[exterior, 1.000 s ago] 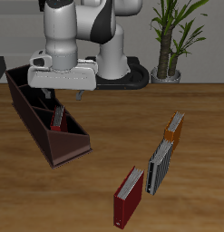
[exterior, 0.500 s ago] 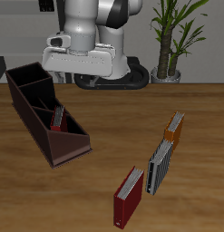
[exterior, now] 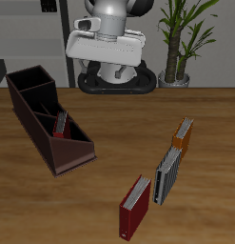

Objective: Place the left red book into the right desk caddy's left compartment and place the striped book into the right desk caddy's right compartment

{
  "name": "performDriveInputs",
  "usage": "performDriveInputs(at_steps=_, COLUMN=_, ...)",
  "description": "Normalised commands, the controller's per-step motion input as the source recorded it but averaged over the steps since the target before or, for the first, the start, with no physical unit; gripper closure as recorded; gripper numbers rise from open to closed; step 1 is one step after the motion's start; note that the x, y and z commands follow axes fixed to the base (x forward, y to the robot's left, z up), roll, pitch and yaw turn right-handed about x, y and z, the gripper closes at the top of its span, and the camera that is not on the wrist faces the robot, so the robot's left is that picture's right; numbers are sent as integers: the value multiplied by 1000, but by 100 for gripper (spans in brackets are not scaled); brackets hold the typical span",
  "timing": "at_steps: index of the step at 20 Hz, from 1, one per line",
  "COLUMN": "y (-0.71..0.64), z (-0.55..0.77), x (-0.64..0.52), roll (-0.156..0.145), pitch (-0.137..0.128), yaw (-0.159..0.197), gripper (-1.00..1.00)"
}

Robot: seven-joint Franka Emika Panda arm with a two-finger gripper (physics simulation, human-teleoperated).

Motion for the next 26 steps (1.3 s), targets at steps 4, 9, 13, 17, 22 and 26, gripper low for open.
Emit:
performDriveInputs(at_steps=4, y=331, z=86, x=145, roll=-29, pitch=25, yaw=-4, gripper=-100)
performDriveInputs(at_steps=9, y=570, z=89, x=162, roll=21, pitch=14, yaw=-7, gripper=-100)
performDriveInputs(at_steps=13, y=442, z=39, x=142, roll=40, pitch=15, yaw=2, gripper=-100)
performDriveInputs(at_steps=17, y=518, z=67, x=204, roll=29, pitch=20, yaw=0, gripper=-100)
performDriveInputs(at_steps=22, y=305, z=95, x=184, roll=21, pitch=7, yaw=1, gripper=-100)
performDriveInputs(at_steps=26, y=241, z=110, x=263, roll=42, pitch=8, yaw=-11, gripper=-100)
